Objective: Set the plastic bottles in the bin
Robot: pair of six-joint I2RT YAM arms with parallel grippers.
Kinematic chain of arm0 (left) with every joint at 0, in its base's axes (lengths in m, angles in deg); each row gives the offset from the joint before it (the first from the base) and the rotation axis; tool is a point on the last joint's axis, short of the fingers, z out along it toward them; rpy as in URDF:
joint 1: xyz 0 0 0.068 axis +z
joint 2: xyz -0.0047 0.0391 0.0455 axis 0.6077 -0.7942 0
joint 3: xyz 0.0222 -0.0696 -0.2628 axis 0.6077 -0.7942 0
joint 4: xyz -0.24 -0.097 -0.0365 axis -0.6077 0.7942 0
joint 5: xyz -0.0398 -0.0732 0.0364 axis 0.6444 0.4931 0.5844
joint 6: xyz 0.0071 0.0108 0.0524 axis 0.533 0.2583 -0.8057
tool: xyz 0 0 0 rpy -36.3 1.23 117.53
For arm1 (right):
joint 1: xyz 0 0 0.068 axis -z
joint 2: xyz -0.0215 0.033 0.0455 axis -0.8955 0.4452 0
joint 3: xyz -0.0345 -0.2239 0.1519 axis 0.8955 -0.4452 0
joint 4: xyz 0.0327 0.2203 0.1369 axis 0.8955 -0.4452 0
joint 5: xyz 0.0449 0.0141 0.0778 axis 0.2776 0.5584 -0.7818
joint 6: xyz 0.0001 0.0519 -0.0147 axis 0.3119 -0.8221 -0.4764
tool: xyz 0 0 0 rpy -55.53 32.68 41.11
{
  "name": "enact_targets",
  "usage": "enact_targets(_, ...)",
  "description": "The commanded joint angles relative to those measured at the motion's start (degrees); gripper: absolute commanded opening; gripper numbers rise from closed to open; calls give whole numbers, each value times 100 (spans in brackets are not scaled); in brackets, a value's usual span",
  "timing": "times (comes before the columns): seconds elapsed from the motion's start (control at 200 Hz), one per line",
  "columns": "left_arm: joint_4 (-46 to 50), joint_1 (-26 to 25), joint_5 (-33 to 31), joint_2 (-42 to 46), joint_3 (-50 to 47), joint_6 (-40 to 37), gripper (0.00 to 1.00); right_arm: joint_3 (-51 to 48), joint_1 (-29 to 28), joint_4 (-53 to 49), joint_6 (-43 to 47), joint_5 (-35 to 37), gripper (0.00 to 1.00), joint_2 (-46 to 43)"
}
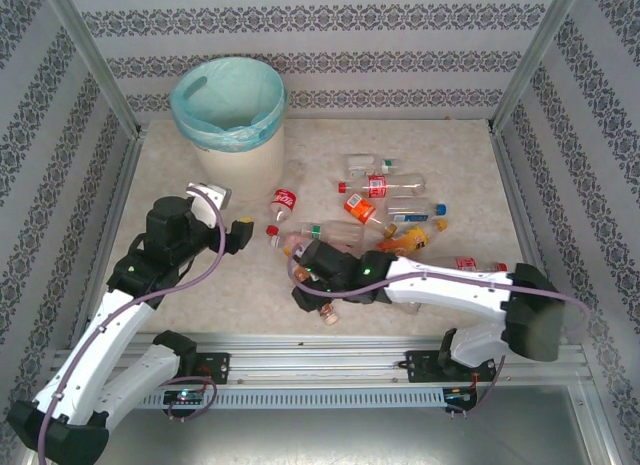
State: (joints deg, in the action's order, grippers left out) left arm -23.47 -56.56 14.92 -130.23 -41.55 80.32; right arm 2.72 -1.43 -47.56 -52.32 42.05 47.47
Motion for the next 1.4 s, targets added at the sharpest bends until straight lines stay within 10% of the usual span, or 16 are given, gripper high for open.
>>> enact_targets(0.0, -224, -61, -626, -129, -15, 483, 89, 328, -56, -152, -355, 250, 63, 367)
enact_targets(0.879, -511, -49, -1630, 264, -441, 521, 91, 659, -113, -425, -568, 538, 68, 1741)
enact_targets(1.394, -456, -48, -1581, 443, -244, 488, 92, 667, -146, -447, -430, 413, 50, 1526)
